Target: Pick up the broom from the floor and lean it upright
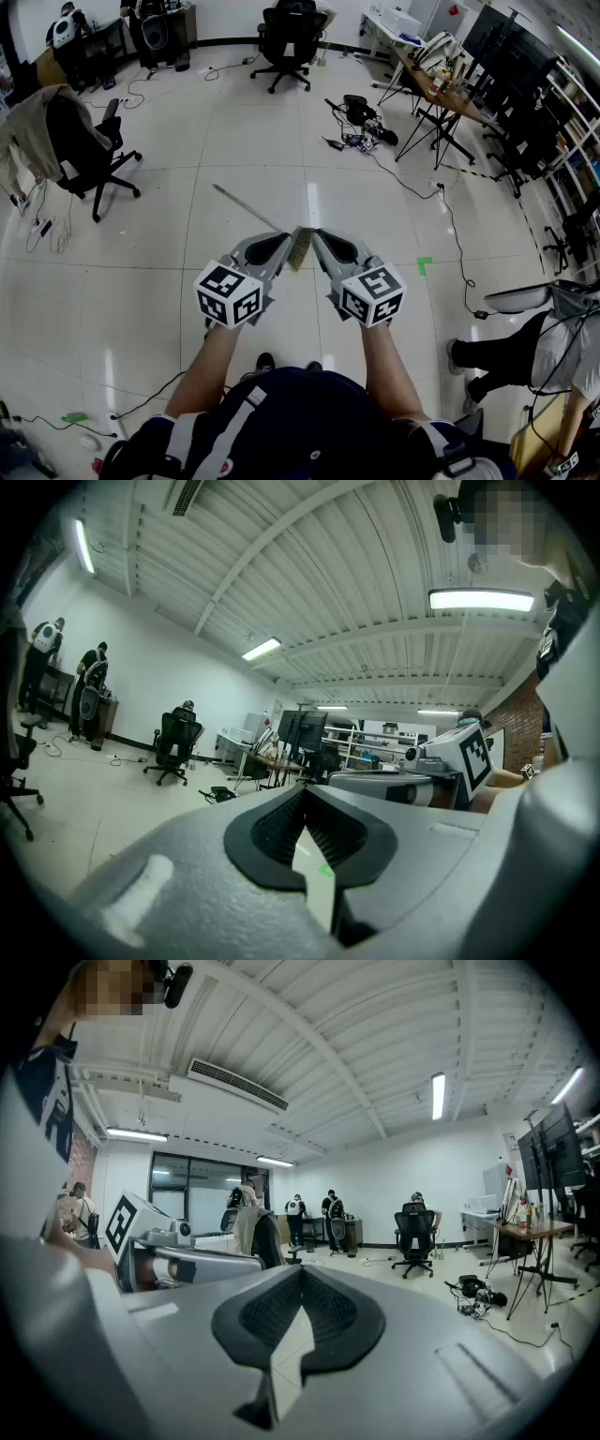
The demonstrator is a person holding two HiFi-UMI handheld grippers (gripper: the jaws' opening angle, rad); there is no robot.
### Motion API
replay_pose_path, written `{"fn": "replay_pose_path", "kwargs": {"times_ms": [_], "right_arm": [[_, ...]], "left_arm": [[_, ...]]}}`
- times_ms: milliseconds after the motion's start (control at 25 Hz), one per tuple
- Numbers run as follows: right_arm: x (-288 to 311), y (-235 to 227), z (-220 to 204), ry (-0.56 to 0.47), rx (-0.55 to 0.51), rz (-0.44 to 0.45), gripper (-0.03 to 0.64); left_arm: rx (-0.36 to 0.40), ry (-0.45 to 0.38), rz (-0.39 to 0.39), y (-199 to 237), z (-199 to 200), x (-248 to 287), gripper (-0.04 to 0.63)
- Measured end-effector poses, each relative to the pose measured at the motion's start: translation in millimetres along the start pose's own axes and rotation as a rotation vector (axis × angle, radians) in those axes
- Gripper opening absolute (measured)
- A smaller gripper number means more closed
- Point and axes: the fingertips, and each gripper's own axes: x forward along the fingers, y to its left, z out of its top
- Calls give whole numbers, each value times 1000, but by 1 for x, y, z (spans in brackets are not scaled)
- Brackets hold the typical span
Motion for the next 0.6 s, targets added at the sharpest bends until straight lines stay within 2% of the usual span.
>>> {"fn": "replay_pose_path", "kwargs": {"times_ms": [360,600], "right_arm": [[60,31,0,14,-9,39,3],[105,29,0,24,-10,91,3]], "left_arm": [[-2,4,35,57,3,-33,0],[-8,-1,74,97,8,-34,0]]}}
